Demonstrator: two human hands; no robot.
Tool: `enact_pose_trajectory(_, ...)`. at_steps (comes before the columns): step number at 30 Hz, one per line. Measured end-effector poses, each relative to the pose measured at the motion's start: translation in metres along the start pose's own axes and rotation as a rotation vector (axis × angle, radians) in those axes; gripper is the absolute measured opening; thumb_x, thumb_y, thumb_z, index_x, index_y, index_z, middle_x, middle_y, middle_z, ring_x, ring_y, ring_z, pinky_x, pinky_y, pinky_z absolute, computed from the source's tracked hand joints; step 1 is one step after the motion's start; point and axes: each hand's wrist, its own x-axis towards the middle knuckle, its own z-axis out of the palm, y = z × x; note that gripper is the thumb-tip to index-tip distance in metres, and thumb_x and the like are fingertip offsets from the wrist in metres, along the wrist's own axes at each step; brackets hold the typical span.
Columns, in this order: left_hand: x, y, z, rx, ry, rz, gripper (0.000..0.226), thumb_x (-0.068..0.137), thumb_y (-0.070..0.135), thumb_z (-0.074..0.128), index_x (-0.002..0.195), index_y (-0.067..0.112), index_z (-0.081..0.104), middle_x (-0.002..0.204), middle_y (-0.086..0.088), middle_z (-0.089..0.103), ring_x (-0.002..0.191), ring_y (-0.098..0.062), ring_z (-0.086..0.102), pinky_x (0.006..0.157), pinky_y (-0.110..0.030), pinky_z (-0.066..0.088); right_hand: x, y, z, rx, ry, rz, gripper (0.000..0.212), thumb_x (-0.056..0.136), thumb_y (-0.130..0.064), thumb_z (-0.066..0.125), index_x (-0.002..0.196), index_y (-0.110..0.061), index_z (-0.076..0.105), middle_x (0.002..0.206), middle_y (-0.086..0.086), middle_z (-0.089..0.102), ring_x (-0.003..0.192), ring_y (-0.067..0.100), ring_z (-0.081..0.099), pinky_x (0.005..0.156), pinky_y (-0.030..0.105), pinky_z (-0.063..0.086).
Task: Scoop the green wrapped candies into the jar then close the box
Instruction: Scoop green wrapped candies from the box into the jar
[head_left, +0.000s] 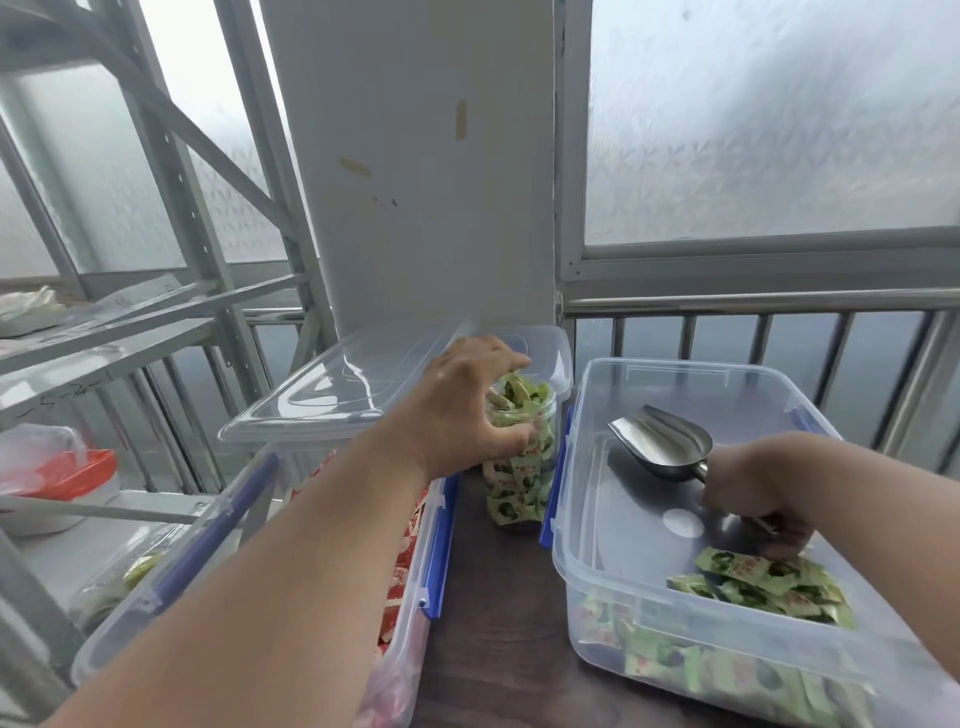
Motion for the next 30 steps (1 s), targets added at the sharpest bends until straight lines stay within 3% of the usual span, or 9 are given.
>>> enact_pose_trajectory(4, 0.001, 0.007, 0.001, -0.046, -0.099, -0.039, 0.049, 0.084, 0.038, 0.084, 0.129, 0.022, 0.078, 0.116, 0.014, 0.064, 0.108, -0.008, 0.061, 0.095, -0.019, 0.047, -0.003, 0.002, -0.001, 0.016, -0.049, 0.006, 0.015, 0.099, -0.015, 0.053, 0.105, -0.005, 0.063, 0.078, 0.012, 0.059, 0.070, 0.025, 0.060, 0.075, 0.031, 0.056)
enact_pose_trajectory(7, 0.003, 0.009, 0.000, -0.067, -0.117, -0.091, 0.045, 0.082, 0.041, 0.084, 0.124, 0.024, 0.081, 0.114, 0.016, 0.068, 0.107, -0.008, 0.064, 0.097, -0.027, 0.052, 0.004, 0.007, -0.001, 0.094, -0.082, 0.008, 0.028, 0.097, -0.014, 0.053, 0.116, 0.004, 0.063, 0.079, 0.021, 0.059, 0.071, 0.032, 0.059, 0.069, 0.042, 0.054)
enact_pose_trajectory(14, 0.002, 0.003, 0.005, -0.123, -0.119, -0.160, 0.044, 0.078, 0.044, 0.086, 0.118, 0.029, 0.077, 0.110, 0.016, 0.070, 0.105, -0.005, 0.065, 0.097, -0.035, 0.057, 0.000, 0.004, 0.000, 0.137, -0.095, 0.026, 0.025, 0.098, -0.012, 0.055, 0.115, 0.005, 0.061, 0.078, 0.021, 0.059, 0.069, 0.032, 0.058, 0.068, 0.043, 0.054)
enact_pose_trajectory(17, -0.001, -0.002, 0.009, -0.205, -0.082, -0.156, 0.054, 0.081, 0.041, 0.089, 0.130, 0.027, 0.070, 0.123, 0.015, 0.062, 0.115, -0.005, 0.060, 0.100, -0.029, 0.052, -0.002, 0.001, 0.000, 0.096, 0.011, -0.003, 0.019, 0.104, -0.017, 0.049, 0.095, -0.005, 0.061, 0.073, 0.010, 0.060, 0.061, 0.025, 0.061, 0.060, 0.029, 0.053)
enact_pose_trajectory(19, -0.002, -0.002, 0.011, -0.193, -0.079, -0.158, 0.069, 0.081, 0.043, 0.089, 0.142, 0.028, 0.061, 0.136, 0.014, 0.052, 0.128, -0.007, 0.051, 0.108, -0.027, 0.044, -0.002, 0.000, -0.003, 0.140, 0.120, 0.002, 0.023, 0.102, -0.017, 0.048, 0.085, -0.005, 0.060, 0.071, 0.012, 0.066, 0.053, 0.029, 0.067, 0.051, 0.029, 0.052)
enact_pose_trajectory(21, -0.002, -0.001, 0.013, -0.176, -0.091, -0.160, 0.080, 0.081, 0.044, 0.090, 0.151, 0.027, 0.053, 0.145, 0.012, 0.045, 0.137, -0.008, 0.043, 0.112, -0.026, 0.037, 0.005, 0.001, -0.009, 0.037, 0.329, -0.017, 0.019, 0.097, -0.019, 0.054, 0.086, -0.008, 0.064, 0.076, 0.009, 0.068, 0.059, 0.030, 0.071, 0.049, 0.027, 0.053)
enact_pose_trajectory(25, -0.004, -0.003, 0.015, -0.195, -0.159, -0.230, 0.095, 0.081, 0.046, 0.090, 0.161, 0.028, 0.041, 0.153, 0.005, 0.049, 0.140, -0.015, 0.047, 0.117, -0.038, 0.043, 0.005, 0.004, -0.022, -0.170, 0.627, -0.122, 0.011, 0.093, -0.028, 0.060, 0.102, -0.026, 0.066, 0.099, 0.000, 0.071, 0.089, 0.026, 0.062, 0.079, 0.034, 0.053)
enact_pose_trajectory(27, -0.004, -0.003, 0.015, -0.202, -0.170, -0.247, 0.097, 0.080, 0.046, 0.090, 0.161, 0.028, 0.039, 0.153, 0.003, 0.050, 0.138, -0.017, 0.049, 0.117, -0.042, 0.046, -0.003, 0.005, -0.028, -0.244, 0.637, -0.065, 0.011, 0.093, -0.021, 0.056, 0.096, -0.026, 0.064, 0.101, -0.003, 0.068, 0.102, 0.027, 0.063, 0.093, 0.042, 0.047)
enact_pose_trajectory(30, -0.005, -0.001, 0.014, -0.195, -0.160, -0.238, 0.095, 0.081, 0.045, 0.089, 0.161, 0.026, 0.041, 0.149, 0.002, 0.053, 0.136, -0.018, 0.051, 0.114, -0.041, 0.046, -0.021, 0.005, -0.034, -0.354, 0.571, 0.025, 0.036, 0.088, -0.003, 0.045, 0.101, -0.028, 0.068, 0.109, -0.004, 0.065, 0.119, 0.029, 0.055, 0.109, 0.068, 0.023)
